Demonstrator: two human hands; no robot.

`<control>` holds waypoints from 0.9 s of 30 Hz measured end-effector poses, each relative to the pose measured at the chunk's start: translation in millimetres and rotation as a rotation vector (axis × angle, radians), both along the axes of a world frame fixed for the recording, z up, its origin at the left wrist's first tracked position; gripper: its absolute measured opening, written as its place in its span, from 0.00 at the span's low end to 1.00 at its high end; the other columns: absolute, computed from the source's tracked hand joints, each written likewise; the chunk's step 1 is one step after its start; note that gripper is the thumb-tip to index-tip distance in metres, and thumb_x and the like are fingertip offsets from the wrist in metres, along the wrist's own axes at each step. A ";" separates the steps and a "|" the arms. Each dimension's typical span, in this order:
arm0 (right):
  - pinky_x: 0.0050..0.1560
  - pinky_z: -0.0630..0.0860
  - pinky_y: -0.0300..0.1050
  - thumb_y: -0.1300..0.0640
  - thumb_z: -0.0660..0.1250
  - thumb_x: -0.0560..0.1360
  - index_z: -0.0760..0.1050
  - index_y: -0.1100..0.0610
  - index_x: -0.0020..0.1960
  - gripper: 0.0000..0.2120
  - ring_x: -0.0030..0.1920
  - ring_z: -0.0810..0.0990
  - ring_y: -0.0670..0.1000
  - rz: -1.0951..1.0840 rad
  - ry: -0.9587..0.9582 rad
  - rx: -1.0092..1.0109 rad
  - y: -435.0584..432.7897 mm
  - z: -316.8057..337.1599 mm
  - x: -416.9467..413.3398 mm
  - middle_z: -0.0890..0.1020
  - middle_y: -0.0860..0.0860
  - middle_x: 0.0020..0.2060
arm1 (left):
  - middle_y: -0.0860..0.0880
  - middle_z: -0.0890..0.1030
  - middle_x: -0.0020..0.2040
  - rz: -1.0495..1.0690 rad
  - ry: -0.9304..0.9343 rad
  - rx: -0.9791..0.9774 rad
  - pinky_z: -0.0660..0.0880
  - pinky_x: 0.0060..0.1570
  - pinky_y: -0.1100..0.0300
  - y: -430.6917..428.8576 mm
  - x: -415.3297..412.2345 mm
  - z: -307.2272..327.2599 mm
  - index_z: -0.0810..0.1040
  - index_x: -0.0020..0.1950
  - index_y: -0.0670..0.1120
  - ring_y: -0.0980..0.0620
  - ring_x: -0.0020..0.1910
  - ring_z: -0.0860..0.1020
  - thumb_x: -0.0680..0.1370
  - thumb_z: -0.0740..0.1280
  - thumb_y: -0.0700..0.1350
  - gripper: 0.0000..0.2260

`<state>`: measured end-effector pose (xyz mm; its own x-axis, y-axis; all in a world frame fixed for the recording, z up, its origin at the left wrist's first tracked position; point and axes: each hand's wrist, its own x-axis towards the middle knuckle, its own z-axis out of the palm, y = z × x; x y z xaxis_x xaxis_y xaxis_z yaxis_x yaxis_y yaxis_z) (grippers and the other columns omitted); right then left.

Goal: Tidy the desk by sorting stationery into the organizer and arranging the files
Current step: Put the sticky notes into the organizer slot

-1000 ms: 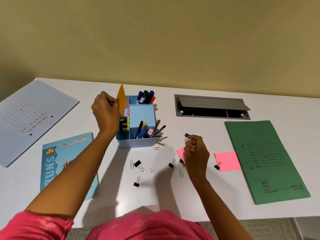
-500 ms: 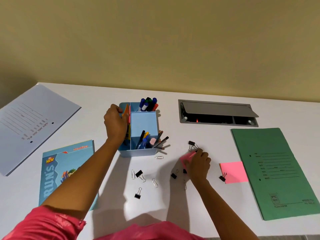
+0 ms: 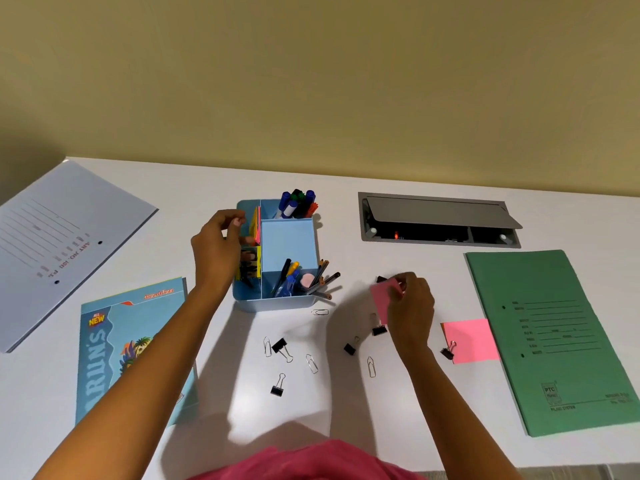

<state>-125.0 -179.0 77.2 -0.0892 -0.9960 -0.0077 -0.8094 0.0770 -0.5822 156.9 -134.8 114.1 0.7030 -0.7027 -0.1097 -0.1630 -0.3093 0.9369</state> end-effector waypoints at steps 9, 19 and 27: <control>0.35 0.71 0.30 0.55 0.71 0.73 0.80 0.53 0.46 0.03 0.35 0.78 0.38 0.024 -0.531 -0.018 7.7 69.3 29.4 0.82 0.44 0.39 | 0.51 0.84 0.49 -0.278 0.166 -0.041 0.81 0.38 0.59 22.8 -64.1 55.6 0.81 0.56 0.48 0.53 0.41 0.84 0.78 0.67 0.46 0.09; 0.32 0.73 0.30 0.55 0.71 0.73 0.79 0.54 0.49 0.05 0.34 0.80 0.37 0.209 -0.509 -0.104 18.5 86.1 60.0 0.80 0.41 0.37 | 0.51 0.81 0.48 -0.371 -0.085 0.093 0.80 0.42 0.55 14.3 -65.4 74.4 0.78 0.49 0.54 0.50 0.43 0.81 0.74 0.71 0.44 0.07; 0.36 0.78 0.38 0.59 0.69 0.74 0.76 0.53 0.50 0.06 0.36 0.83 0.51 0.098 -0.582 0.012 18.8 49.4 29.0 0.82 0.48 0.36 | 0.46 0.83 0.48 -0.039 -0.395 0.081 0.75 0.47 0.57 0.0 9.9 56.6 0.82 0.53 0.46 0.46 0.46 0.80 0.74 0.68 0.41 0.09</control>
